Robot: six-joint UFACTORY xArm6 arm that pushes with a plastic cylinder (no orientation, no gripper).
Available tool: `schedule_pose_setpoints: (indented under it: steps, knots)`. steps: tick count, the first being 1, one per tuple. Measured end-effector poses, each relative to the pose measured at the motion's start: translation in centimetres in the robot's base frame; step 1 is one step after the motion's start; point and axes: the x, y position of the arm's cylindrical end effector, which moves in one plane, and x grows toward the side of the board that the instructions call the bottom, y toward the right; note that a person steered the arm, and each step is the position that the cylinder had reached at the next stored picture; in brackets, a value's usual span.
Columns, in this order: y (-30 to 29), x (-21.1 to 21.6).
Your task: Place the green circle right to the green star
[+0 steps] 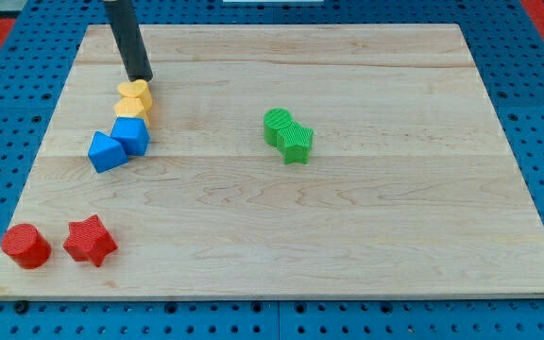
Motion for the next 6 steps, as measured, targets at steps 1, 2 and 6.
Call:
schedule_pose_setpoints:
  steps: [1, 2, 6]
  knots:
    - [1.3, -1.6]
    - [2.3, -1.7]
    - [15.5, 0.1]
